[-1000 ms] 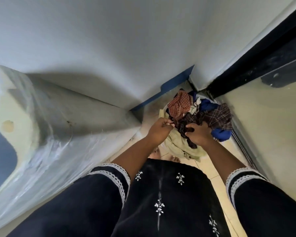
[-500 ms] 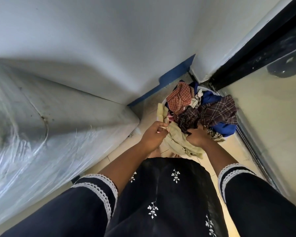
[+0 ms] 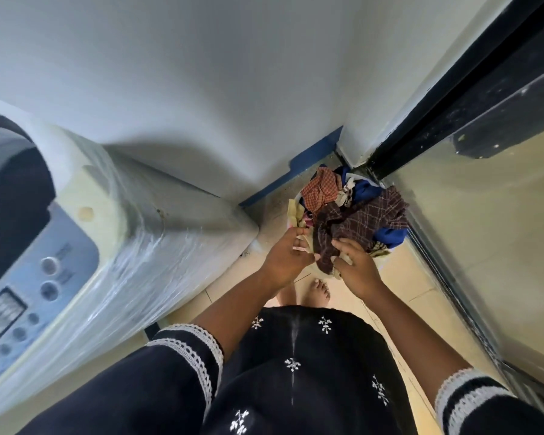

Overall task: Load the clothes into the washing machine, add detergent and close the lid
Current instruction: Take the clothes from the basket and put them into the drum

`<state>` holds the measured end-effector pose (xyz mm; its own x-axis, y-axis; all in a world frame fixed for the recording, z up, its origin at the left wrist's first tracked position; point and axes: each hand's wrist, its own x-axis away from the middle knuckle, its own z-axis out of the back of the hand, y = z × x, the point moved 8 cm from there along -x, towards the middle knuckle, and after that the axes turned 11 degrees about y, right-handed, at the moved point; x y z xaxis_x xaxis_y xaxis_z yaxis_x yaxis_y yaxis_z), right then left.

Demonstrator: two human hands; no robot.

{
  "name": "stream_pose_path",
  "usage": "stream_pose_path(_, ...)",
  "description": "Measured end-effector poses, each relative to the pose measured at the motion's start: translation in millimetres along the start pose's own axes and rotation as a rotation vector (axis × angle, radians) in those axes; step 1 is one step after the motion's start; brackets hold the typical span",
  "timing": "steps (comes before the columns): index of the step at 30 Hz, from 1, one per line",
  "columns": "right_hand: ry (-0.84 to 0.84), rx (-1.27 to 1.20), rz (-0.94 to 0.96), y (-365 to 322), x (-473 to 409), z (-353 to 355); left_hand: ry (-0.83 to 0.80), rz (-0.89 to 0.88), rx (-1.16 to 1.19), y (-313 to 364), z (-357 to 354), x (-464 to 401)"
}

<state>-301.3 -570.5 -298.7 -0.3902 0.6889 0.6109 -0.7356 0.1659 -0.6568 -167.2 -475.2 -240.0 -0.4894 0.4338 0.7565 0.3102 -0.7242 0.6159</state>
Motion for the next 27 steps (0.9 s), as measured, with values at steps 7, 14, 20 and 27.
stream_pose_path(7, 0.016, -0.269, 0.069, -115.4, 80.8, 92.2, 0.016, -0.124, -0.129, 56.7, 29.7, 71.6)
stream_pose_path(14, -0.233, -0.392, 0.297, -208.0, 165.0, 134.1, 0.099, -0.249, -0.258, 77.9, 60.2, 112.9)
stream_pose_path(20, -0.383, -0.721, 0.466, -253.8, 223.5, 164.8, 0.141, -0.47, -0.456, 74.7, 63.3, 131.5)
stream_pose_path(27, 0.081, -0.62, 0.157, -197.7, 183.8, 207.9, 0.357, -0.4, -0.188, 75.3, 88.5, 158.5)
